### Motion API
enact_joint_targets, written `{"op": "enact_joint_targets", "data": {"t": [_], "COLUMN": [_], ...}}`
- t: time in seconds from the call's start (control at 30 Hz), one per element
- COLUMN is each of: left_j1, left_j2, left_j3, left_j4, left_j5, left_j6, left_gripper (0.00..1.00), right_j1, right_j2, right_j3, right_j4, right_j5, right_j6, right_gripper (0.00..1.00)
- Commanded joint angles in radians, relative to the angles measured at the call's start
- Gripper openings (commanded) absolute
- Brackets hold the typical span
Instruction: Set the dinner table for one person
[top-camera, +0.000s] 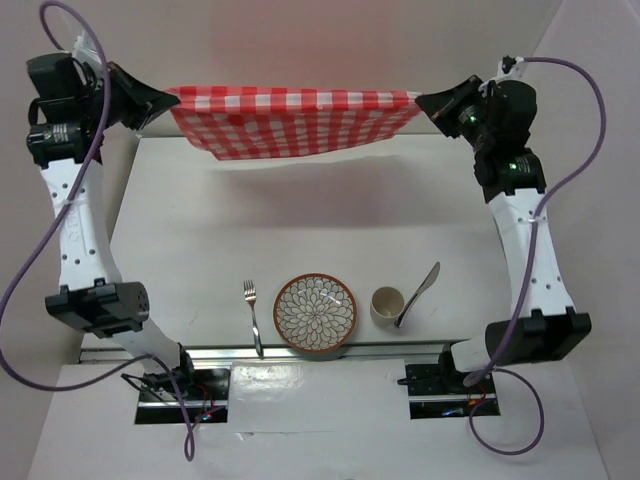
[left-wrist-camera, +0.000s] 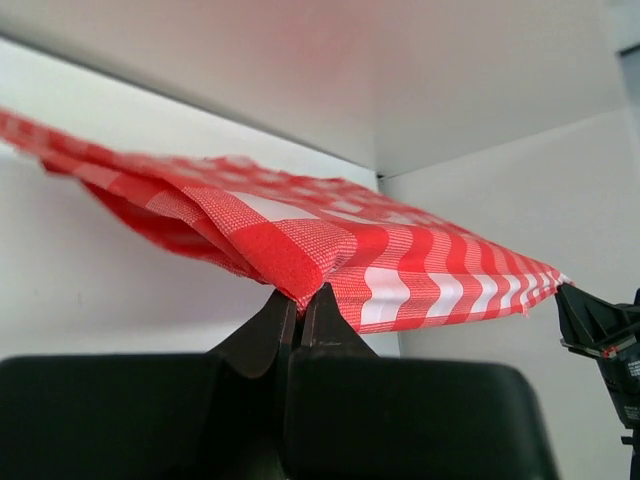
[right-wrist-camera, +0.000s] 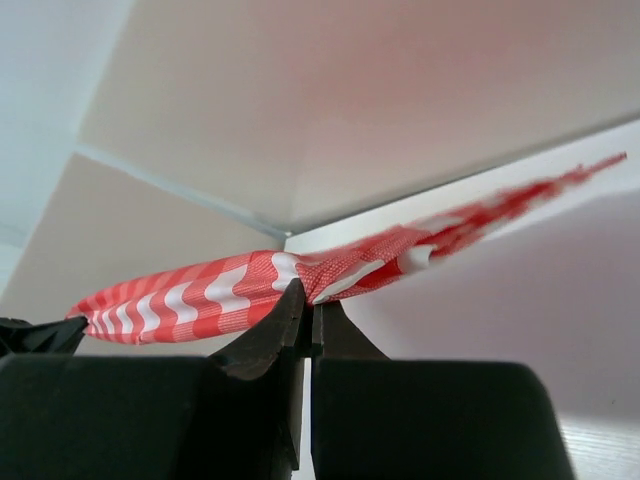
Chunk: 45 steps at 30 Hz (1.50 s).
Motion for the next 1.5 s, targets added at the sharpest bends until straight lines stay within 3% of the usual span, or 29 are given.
{"op": "enact_joint_targets", "data": {"t": [0.0,0.27,0.4,0.63,0.93,1.1,1.17,1.27,1.3,1.37,1.4,1.47], "left_j1": [0.048,0.069,0.069,0.04,0.013,0.022,0.033,0.033,0.033,0.033,0.033,0.033], "left_j2": [-0.048,0.02,0.08,0.289,0.458,0.501,0.501,0.438,0.417,0.333,0.296,0.216], "left_j3": [-0.006,0.099,0.089,0.297,0.391,0.417,0.417,0.347,0.269,0.098,0.02,-0.147], "left_j4": [0.013,0.013,0.073,0.119,0.425,0.634,0.645,0.619,0.604,0.512,0.511,0.492], "left_j5": [0.03,0.097,0.13,0.196,0.314,0.363,0.364,0.377,0.377,0.387,0.387,0.377], "left_j6": [0.03,0.011,-0.012,-0.073,-0.266,-0.452,-0.452,-0.396,-0.339,-0.227,-0.196,-0.138], "left_gripper": [0.0,0.0,0.0,0.0,0.0,0.0,0.0,0.0,0.0,0.0,0.0,0.0], "right_j1": [-0.02,-0.02,-0.02,-0.02,-0.029,-0.029,-0.038,-0.038,-0.038,-0.038,-0.038,-0.038], "right_j2": [-0.068,-0.072,0.021,0.231,0.45,0.495,0.465,0.35,0.311,0.191,0.15,0.049], "right_j3": [0.051,0.169,0.206,0.361,0.571,0.662,0.631,0.438,0.366,0.059,0.057,-0.163], "right_j4": [-0.042,-0.06,-0.034,-0.002,0.073,0.092,0.101,0.15,0.164,0.2,0.211,0.239], "right_j5": [0.08,0.105,0.114,0.083,0.082,0.072,0.072,0.072,0.072,0.085,0.085,0.085], "right_j6": [-0.044,-0.077,-0.106,-0.115,-0.115,-0.115,-0.115,-0.126,-0.126,-0.126,-0.126,-0.126], "right_gripper": [0.0,0.0,0.0,0.0,0.0,0.0,0.0,0.0,0.0,0.0,0.0,0.0]}}
